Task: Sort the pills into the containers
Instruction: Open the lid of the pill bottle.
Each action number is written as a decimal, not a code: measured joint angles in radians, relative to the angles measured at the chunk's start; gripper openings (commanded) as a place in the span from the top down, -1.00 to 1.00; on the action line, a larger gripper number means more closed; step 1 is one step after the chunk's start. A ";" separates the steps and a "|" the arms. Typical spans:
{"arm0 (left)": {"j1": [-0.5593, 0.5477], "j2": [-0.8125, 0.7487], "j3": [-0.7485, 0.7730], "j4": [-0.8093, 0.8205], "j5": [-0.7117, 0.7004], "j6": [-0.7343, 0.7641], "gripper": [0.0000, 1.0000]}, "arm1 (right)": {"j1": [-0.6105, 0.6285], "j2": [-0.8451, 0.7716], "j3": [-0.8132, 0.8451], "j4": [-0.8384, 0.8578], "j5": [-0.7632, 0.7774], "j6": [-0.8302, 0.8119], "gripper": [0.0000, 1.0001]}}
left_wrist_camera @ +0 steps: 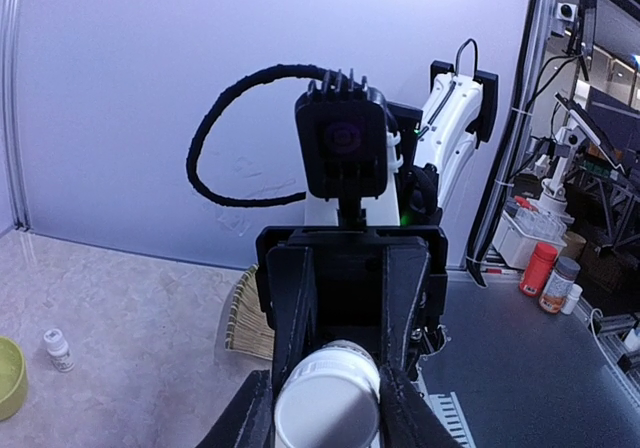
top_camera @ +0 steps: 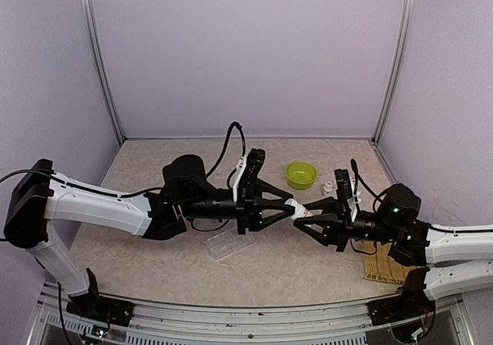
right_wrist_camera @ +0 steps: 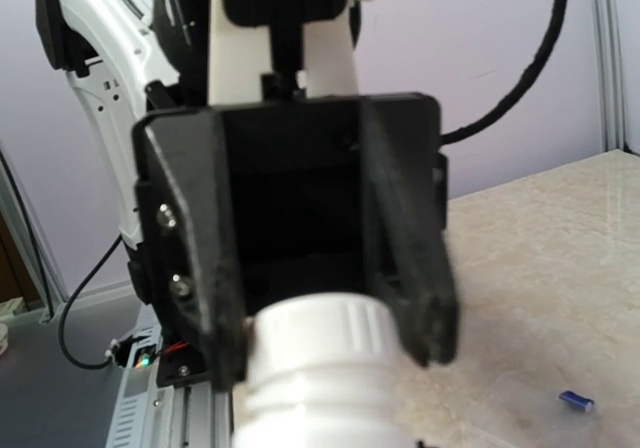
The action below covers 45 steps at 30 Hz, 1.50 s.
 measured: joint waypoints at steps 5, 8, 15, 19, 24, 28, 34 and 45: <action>0.000 0.001 0.000 0.000 0.005 -0.003 0.52 | 0.000 -0.002 0.000 0.000 0.005 0.000 1.00; 0.000 0.002 0.000 0.001 0.004 -0.006 0.52 | 0.000 -0.006 0.000 -0.006 0.007 -0.001 1.00; 0.001 0.005 0.022 -0.027 -0.002 -0.030 0.55 | 0.000 -0.020 0.000 -0.023 0.023 -0.011 1.00; 0.002 0.019 0.047 -0.043 -0.002 -0.057 0.55 | 0.000 -0.042 0.000 -0.046 0.037 -0.028 1.00; 0.003 0.024 0.067 -0.066 -0.004 -0.087 0.54 | -0.004 -0.053 0.008 -0.067 0.053 -0.050 1.00; 0.005 0.024 0.092 -0.114 -0.019 -0.124 0.55 | -0.005 -0.054 0.008 -0.069 0.075 -0.062 1.00; 0.005 0.024 0.145 -0.224 -0.068 -0.202 0.54 | -0.007 -0.065 0.008 -0.089 0.119 -0.093 1.00; -0.010 0.041 0.292 -0.488 -0.164 -0.322 0.54 | -0.011 -0.120 0.018 -0.182 0.208 -0.189 1.00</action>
